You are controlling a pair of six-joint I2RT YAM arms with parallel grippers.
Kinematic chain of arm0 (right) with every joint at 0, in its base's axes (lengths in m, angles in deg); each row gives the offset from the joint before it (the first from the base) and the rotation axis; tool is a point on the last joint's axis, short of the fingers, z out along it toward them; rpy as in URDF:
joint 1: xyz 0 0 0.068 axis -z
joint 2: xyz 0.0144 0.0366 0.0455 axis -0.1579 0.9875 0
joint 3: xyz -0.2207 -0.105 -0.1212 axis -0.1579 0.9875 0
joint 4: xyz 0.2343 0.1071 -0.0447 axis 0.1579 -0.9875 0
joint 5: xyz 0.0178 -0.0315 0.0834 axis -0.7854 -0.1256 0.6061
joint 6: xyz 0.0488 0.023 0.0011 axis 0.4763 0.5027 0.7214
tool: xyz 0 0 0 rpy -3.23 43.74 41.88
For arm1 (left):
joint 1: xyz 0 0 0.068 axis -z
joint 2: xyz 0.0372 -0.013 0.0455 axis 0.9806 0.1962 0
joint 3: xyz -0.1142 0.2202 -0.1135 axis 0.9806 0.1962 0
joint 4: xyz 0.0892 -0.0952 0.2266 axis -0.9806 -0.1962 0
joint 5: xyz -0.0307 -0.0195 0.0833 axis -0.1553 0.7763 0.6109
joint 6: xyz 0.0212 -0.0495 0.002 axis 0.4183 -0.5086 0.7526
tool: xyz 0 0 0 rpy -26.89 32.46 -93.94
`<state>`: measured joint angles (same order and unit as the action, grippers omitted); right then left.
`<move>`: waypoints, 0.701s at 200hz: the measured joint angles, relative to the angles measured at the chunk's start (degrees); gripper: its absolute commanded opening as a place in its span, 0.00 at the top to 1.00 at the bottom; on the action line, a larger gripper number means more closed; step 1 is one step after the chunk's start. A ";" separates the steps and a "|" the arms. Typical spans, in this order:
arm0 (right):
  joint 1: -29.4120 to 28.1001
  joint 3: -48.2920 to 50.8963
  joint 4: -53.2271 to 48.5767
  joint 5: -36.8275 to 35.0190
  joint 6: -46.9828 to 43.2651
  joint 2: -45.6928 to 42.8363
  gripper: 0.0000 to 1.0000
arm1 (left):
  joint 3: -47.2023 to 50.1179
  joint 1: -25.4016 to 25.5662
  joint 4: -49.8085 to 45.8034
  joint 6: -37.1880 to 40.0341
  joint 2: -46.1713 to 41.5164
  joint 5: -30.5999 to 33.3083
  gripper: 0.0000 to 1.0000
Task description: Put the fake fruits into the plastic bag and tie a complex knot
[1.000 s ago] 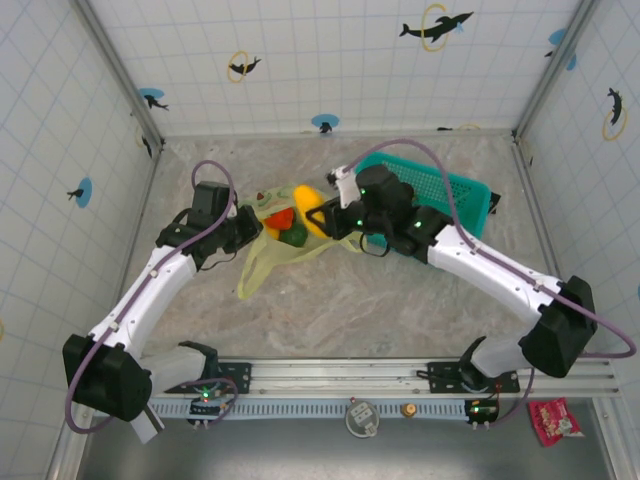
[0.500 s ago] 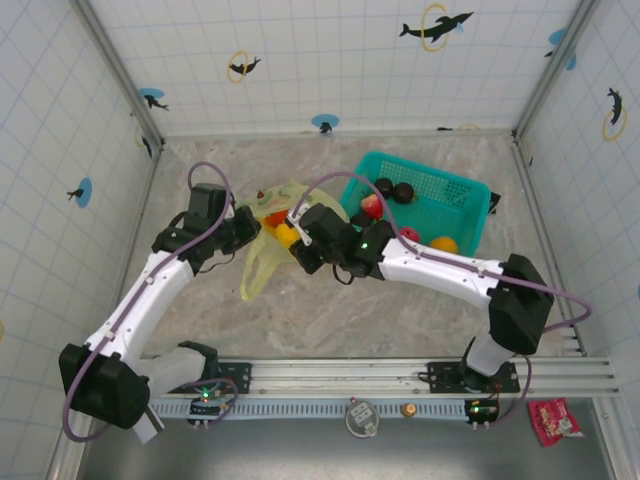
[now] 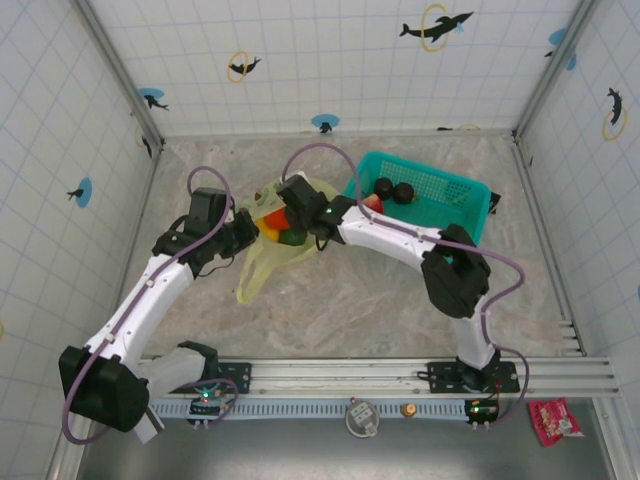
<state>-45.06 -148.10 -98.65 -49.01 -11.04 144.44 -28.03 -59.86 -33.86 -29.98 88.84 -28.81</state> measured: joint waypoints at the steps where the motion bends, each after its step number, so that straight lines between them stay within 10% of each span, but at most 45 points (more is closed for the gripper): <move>1: 0.11 -0.33 -0.07 -0.20 0.07 0.37 0.52 | 0.00 0.00 -0.02 0.00 0.00 0.04 1.00; 37: 0.83 -3.39 -1.79 -1.33 2.10 6.88 0.20 | -0.02 0.00 0.00 0.20 1.16 1.40 1.00; 140: 0.04 9.01 2.95 12.13 1.33 -11.06 0.29 | -0.24 0.00 -2.19 1.68 1.42 4.70 1.00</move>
<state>-45.02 -139.09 -95.70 -36.88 -9.70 133.38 -28.27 -59.86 -36.05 -28.30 90.26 -24.11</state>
